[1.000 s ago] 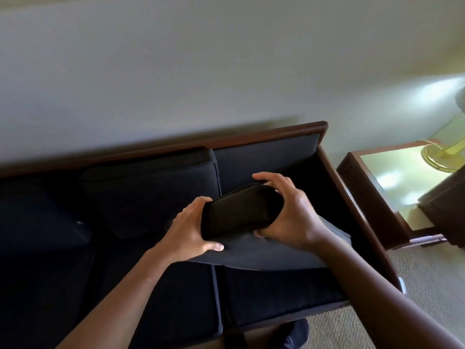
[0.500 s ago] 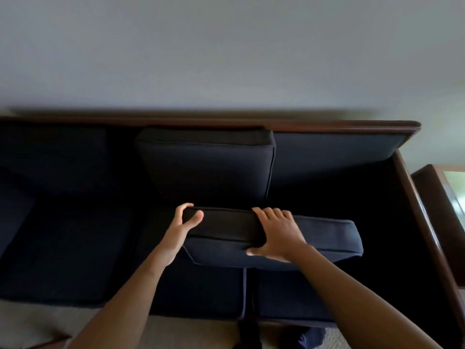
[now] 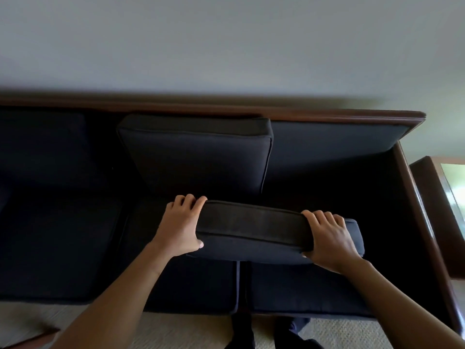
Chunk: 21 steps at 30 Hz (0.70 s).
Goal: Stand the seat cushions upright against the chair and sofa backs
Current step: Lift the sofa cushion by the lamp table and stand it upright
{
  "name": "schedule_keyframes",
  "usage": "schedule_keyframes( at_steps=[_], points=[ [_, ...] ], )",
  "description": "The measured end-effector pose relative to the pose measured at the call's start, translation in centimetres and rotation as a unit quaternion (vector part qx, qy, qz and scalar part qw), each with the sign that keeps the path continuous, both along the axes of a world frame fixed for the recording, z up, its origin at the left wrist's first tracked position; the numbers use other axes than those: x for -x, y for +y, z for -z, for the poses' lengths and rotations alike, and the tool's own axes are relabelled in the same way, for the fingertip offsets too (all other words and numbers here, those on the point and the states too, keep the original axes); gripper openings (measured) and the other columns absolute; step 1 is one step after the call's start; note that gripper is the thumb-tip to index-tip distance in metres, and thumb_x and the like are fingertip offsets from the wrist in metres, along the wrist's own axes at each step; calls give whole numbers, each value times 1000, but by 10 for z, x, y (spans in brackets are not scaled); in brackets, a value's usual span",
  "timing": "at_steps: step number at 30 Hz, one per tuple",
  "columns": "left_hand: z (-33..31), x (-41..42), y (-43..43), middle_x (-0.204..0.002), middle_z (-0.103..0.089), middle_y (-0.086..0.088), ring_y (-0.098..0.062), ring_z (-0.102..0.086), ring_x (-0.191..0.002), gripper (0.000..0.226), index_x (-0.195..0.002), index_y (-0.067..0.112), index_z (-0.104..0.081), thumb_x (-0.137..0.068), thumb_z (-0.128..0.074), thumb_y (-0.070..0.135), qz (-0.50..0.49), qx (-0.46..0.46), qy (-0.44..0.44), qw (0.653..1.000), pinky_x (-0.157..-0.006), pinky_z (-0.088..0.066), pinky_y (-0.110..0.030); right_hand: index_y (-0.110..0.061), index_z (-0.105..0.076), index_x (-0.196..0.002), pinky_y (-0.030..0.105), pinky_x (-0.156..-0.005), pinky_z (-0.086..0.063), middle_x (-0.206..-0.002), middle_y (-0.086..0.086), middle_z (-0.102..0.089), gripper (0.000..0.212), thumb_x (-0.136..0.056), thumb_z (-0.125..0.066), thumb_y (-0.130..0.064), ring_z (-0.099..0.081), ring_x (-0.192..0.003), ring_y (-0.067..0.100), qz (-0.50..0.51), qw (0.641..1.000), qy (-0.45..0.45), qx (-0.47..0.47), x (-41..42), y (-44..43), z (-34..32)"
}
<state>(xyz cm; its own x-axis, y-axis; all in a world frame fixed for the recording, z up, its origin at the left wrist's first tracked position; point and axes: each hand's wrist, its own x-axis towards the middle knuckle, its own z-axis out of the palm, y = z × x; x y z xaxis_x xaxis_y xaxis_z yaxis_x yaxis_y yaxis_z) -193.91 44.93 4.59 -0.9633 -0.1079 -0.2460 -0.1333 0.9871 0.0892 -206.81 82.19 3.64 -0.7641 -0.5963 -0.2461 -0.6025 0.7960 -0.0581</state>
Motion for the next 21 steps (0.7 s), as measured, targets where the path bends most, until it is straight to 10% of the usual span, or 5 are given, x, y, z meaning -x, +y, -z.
schedule_keyframes(
  at_steps=[21],
  points=[
    [-12, 139, 189, -116, -49, 7, -18, -47, -104, 107, -143, 31, -48, -49, -96, 53, -45, -89, 20, 995, -87, -49, -36, -23, -55, -134, 46, -87, -45, -109, -6, -61, 90, -63, -70, -77, -59, -96, 24, 3, 999, 28, 42, 138, 186, -41]
  ],
)
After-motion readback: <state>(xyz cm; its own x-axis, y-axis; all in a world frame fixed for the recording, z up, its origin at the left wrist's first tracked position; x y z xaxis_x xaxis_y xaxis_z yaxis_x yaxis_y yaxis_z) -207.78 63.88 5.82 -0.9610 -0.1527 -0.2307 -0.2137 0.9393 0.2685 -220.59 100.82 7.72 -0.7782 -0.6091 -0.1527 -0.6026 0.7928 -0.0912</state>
